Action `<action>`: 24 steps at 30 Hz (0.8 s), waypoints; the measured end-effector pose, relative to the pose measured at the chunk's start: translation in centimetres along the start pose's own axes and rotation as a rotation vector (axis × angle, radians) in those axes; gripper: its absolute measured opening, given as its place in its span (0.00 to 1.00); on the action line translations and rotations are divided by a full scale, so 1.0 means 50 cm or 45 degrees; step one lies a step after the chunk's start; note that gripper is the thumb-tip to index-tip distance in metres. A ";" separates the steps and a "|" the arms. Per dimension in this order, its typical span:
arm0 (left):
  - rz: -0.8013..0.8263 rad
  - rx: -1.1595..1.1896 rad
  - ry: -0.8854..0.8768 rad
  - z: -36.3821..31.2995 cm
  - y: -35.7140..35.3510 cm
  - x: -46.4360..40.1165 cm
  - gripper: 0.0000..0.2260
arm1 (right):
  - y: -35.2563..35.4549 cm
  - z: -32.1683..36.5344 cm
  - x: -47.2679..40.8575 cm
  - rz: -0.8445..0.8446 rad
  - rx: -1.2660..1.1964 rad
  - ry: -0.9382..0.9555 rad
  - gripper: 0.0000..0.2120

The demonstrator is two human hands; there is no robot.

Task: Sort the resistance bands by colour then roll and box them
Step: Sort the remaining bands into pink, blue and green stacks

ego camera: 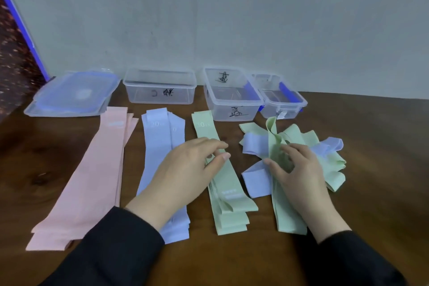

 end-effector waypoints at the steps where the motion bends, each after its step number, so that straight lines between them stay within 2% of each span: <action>1: 0.013 0.009 0.006 0.003 -0.002 0.000 0.15 | -0.006 -0.002 -0.005 0.002 0.047 -0.024 0.31; 4: 0.027 0.037 0.017 0.003 -0.006 0.000 0.15 | -0.011 -0.015 -0.020 0.016 0.114 -0.144 0.34; 8: -0.009 0.051 0.024 0.004 -0.003 0.001 0.14 | -0.008 -0.007 -0.021 -0.024 0.145 -0.129 0.28; 12: -0.027 0.047 0.025 0.002 -0.003 0.001 0.14 | -0.008 0.005 -0.027 -0.003 0.280 -0.170 0.34; 14: -0.027 0.054 0.033 0.004 -0.005 0.001 0.14 | -0.009 0.006 -0.037 -0.007 0.282 -0.179 0.29; 17: -0.031 0.068 0.048 0.009 -0.004 0.000 0.14 | 0.001 0.009 -0.044 -0.104 0.167 -0.131 0.15; 19: -0.030 0.075 0.055 0.011 -0.003 -0.001 0.14 | 0.011 0.009 -0.039 -0.183 0.056 -0.119 0.13; 21: -0.028 0.067 0.061 0.013 -0.004 -0.002 0.14 | 0.011 0.016 -0.036 -0.171 0.105 -0.112 0.18; 23: -0.020 0.062 0.059 0.012 -0.007 -0.003 0.14 | -0.006 0.016 -0.041 -0.046 0.291 -0.137 0.26; 24: -0.014 0.060 0.059 0.011 -0.008 -0.002 0.14 | -0.013 0.016 -0.043 0.003 0.360 -0.150 0.27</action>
Point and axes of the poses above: each hand's wrist, its own x-axis away from the middle knuckle, its own y-axis out of the back of the hand, z = x × y, the point moved 8 cm from there along -x, towards the middle knuckle, and after that the axes turned 1 degree about -x, right-handed, at the moved point
